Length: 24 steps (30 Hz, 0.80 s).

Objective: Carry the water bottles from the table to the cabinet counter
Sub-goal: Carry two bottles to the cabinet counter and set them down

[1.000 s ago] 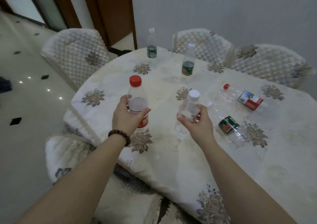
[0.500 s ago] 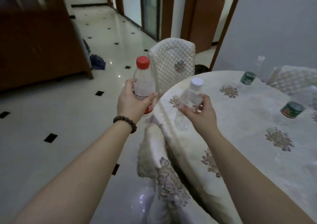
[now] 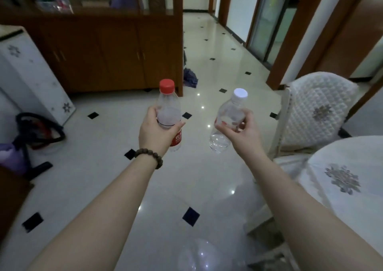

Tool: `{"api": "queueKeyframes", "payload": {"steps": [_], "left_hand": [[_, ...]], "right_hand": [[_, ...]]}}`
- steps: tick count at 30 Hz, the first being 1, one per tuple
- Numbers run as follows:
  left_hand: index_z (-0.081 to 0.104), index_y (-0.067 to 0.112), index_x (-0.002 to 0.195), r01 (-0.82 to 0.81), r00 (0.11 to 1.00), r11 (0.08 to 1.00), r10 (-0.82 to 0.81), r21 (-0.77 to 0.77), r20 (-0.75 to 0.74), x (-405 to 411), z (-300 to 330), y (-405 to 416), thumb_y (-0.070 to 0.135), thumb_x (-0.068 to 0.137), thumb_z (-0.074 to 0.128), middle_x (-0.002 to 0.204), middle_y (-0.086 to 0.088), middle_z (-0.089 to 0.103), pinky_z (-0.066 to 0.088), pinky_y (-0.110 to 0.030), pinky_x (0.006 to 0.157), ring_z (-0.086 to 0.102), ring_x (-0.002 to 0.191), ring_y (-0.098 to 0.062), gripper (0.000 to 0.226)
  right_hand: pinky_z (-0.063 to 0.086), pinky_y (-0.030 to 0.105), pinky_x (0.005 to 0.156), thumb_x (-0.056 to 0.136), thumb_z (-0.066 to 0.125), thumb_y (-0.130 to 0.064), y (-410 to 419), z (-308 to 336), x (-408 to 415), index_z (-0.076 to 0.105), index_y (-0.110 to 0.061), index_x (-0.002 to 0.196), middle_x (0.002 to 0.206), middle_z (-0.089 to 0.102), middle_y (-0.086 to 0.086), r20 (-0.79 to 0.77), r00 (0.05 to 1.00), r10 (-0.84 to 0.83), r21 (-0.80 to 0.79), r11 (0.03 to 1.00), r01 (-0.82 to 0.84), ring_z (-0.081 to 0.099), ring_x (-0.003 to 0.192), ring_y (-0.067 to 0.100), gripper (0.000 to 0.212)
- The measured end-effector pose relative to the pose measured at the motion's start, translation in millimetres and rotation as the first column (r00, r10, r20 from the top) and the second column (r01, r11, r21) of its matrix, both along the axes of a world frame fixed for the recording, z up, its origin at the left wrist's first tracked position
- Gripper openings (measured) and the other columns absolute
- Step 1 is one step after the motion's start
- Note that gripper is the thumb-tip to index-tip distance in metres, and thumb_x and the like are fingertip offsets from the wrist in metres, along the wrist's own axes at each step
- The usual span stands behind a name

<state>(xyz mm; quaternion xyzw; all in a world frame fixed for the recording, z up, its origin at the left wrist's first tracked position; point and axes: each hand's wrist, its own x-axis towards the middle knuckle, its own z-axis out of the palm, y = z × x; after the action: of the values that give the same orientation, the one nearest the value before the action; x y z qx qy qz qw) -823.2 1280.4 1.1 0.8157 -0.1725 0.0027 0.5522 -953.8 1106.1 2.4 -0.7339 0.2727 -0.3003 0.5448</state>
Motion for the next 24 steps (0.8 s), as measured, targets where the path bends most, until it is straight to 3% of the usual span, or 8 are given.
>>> {"api": "queueKeyframes", "payload": {"steps": [7, 11, 15, 20, 24], "left_hand": [[0.040, 0.028, 0.128, -0.140, 0.987, 0.990, 0.142, 0.032, -0.080, 121.2, -31.4, 47.0, 0.044, 0.066, 0.080, 0.131, 0.002, 0.052, 0.048, -0.047, 0.098, 0.050, 0.122, -0.024, 0.076], [0.041, 0.028, 0.127, -0.187, 0.975, 0.982, 0.188, 0.022, -0.115, 190.9, -49.6, 48.7, 0.043, 0.067, 0.080, 0.126, 0.004, 0.054, 0.048, -0.043, 0.097, 0.052, 0.119, -0.022, 0.073], [0.043, 0.029, 0.125, -0.238, 0.963, 0.971, 0.238, 0.013, -0.126, 275.8, -60.1, 35.9, 0.042, 0.067, 0.081, 0.117, 0.009, 0.054, 0.048, -0.035, 0.094, 0.053, 0.113, -0.018, 0.071], [0.042, 0.028, 0.129, -0.327, 0.933, 0.945, 0.327, 0.025, -0.152, 400.0, -49.8, 7.3, 0.039, 0.068, 0.081, 0.127, 0.004, 0.055, 0.046, -0.044, 0.100, 0.052, 0.120, -0.022, 0.074], [0.041, 0.026, 0.131, -0.373, 0.915, 0.928, 0.371, 0.020, -0.159, 478.9, -38.0, -8.1, 0.035, 0.069, 0.081, 0.130, 0.002, 0.053, 0.044, -0.048, 0.102, 0.050, 0.122, -0.024, 0.073]], "right_hand": [[0.056, 0.036, 0.082, 0.070, 0.083, -0.029, 25.4, -12.8, 138.6, 0.051, -0.025, 0.114, 0.098, 0.062, -0.003, -0.049, 0.995, 0.086, -0.036, 0.995, -0.088, 0.065, 0.086, 0.009, 0.055], [0.054, 0.025, 0.075, 0.069, 0.084, -0.029, 19.9, -30.6, 224.2, 0.051, -0.026, 0.115, 0.100, 0.063, -0.007, -0.062, 0.986, 0.157, -0.025, 0.987, -0.158, 0.065, 0.091, 0.011, 0.056], [0.056, 0.031, 0.079, 0.068, 0.083, -0.031, 2.2, -48.0, 326.4, 0.052, -0.028, 0.115, 0.102, 0.064, 0.000, -0.070, 0.970, 0.231, -0.024, 0.972, -0.233, 0.064, 0.092, 0.014, 0.056], [0.053, 0.027, 0.076, 0.072, 0.081, -0.035, -25.5, -45.2, 465.2, 0.049, -0.026, 0.119, 0.107, 0.061, -0.002, -0.105, 0.929, 0.354, -0.012, 0.934, -0.357, 0.062, 0.095, 0.014, 0.057], [0.052, 0.030, 0.083, 0.073, 0.079, -0.036, -39.9, -35.0, 560.0, 0.045, -0.027, 0.127, 0.115, 0.059, -0.007, -0.132, 0.902, 0.411, 0.003, 0.910, -0.414, 0.060, 0.097, 0.008, 0.064]]}}
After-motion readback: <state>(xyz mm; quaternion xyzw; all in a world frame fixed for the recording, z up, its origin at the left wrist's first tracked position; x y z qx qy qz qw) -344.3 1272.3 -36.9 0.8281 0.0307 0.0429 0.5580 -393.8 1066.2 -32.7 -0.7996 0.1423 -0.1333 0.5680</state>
